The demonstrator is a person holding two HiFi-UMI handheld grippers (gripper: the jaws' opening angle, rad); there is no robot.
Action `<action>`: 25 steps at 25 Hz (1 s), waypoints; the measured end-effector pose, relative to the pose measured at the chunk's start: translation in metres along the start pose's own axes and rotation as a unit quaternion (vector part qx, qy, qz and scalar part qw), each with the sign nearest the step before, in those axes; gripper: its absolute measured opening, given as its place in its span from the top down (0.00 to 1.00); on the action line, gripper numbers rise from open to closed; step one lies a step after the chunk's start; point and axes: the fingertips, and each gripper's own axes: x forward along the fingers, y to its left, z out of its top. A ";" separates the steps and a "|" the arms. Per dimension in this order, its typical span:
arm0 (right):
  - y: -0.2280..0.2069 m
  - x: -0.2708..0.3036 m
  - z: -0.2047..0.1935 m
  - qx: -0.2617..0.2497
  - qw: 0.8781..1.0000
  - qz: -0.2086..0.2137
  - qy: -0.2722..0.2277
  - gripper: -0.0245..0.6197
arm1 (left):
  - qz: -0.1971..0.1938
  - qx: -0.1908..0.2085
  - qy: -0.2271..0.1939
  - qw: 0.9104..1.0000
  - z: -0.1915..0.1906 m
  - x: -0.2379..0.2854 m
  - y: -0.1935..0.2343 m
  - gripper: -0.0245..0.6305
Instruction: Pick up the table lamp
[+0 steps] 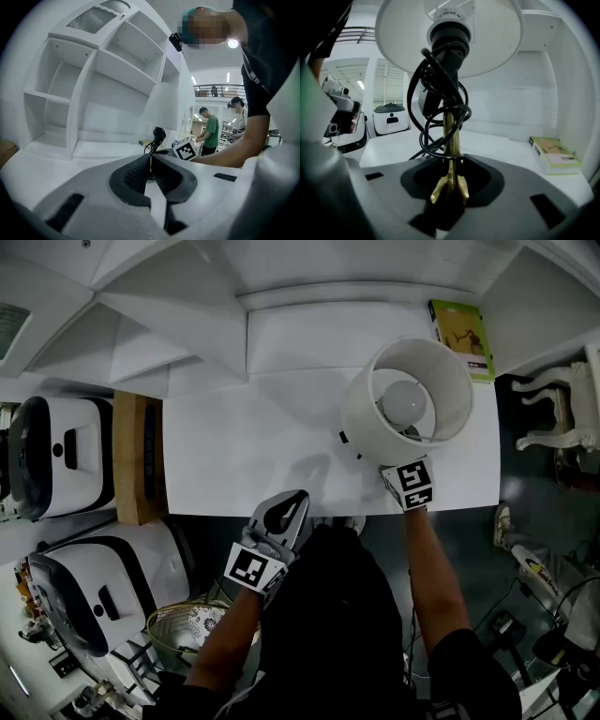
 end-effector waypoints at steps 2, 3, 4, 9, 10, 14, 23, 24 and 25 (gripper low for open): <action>0.000 -0.004 0.005 -0.001 1.000 0.000 -0.001 0.75 | 0.001 -0.001 -0.005 1.000 0.004 0.000 0.000 0.93; 0.000 -0.006 0.007 -0.002 1.000 -0.001 -0.001 0.75 | 0.002 -0.002 -0.008 1.000 0.007 0.000 0.000 0.93; 0.000 -0.008 0.011 -0.003 1.000 -0.002 0.000 0.75 | 0.002 -0.002 -0.011 1.000 0.009 -0.001 0.000 0.93; 0.003 -0.021 0.031 -0.004 1.000 -0.004 -0.002 0.75 | 0.003 -0.002 -0.014 1.000 0.020 -0.005 0.003 0.93; 0.004 -0.023 0.035 -0.003 1.000 -0.004 -0.003 0.75 | 0.004 -0.002 -0.016 1.000 0.023 -0.006 0.004 0.93; 0.005 -0.034 0.057 -0.005 1.000 -0.008 -0.009 0.75 | 0.006 0.002 -0.026 1.000 0.036 -0.007 0.010 0.93; 0.023 -0.054 0.096 -0.004 1.000 0.002 -0.008 0.75 | -0.009 0.006 -0.032 0.999 0.060 -0.015 0.019 0.93; 0.025 -0.057 0.099 -0.004 1.000 0.002 -0.007 0.75 | -0.010 0.006 -0.033 0.999 0.062 -0.017 0.019 0.93; 0.028 -0.058 0.103 -0.003 1.000 0.003 -0.008 0.75 | -0.010 0.006 -0.033 0.999 0.064 -0.017 0.020 0.93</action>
